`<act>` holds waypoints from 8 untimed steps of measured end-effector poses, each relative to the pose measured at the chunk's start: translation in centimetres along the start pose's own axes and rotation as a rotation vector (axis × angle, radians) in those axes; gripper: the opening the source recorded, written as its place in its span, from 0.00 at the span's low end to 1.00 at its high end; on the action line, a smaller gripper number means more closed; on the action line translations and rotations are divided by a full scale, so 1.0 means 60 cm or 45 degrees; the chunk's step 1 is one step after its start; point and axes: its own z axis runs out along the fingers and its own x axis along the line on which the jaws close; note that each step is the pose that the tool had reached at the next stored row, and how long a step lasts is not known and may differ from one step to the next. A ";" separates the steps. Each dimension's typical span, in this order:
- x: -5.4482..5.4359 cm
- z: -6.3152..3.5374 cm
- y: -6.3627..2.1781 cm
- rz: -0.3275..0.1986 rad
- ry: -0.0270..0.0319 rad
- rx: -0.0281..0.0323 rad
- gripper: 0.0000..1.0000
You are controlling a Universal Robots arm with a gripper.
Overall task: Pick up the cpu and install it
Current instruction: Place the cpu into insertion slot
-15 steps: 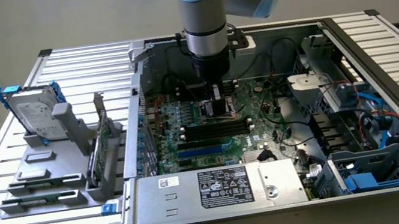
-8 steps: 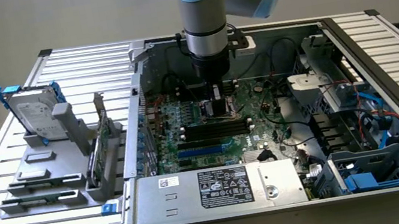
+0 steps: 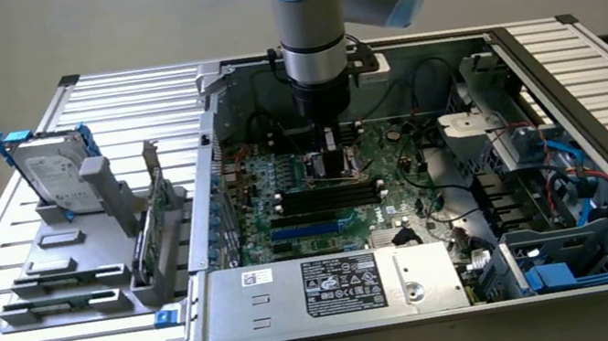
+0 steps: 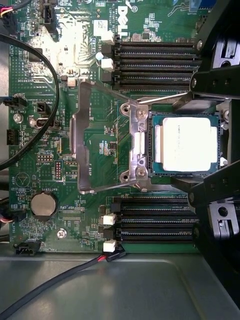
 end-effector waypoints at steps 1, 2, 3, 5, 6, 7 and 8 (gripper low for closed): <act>0.000 -0.001 0.000 0.000 0.0001 -0.0001 0.62; 0.000 -0.001 0.000 0.000 0.0003 -0.0002 0.62; 0.000 -0.001 0.000 0.000 0.0004 -0.0003 0.62; 0.000 -0.001 0.000 0.000 -0.0008 -0.0003 0.62; 0.000 -0.002 0.000 0.000 -0.0025 0.0000 0.62; 0.000 -0.002 0.000 -0.001 -0.0045 0.0000 0.62; 0.000 -0.002 0.000 -0.001 -0.0068 -0.0001 0.62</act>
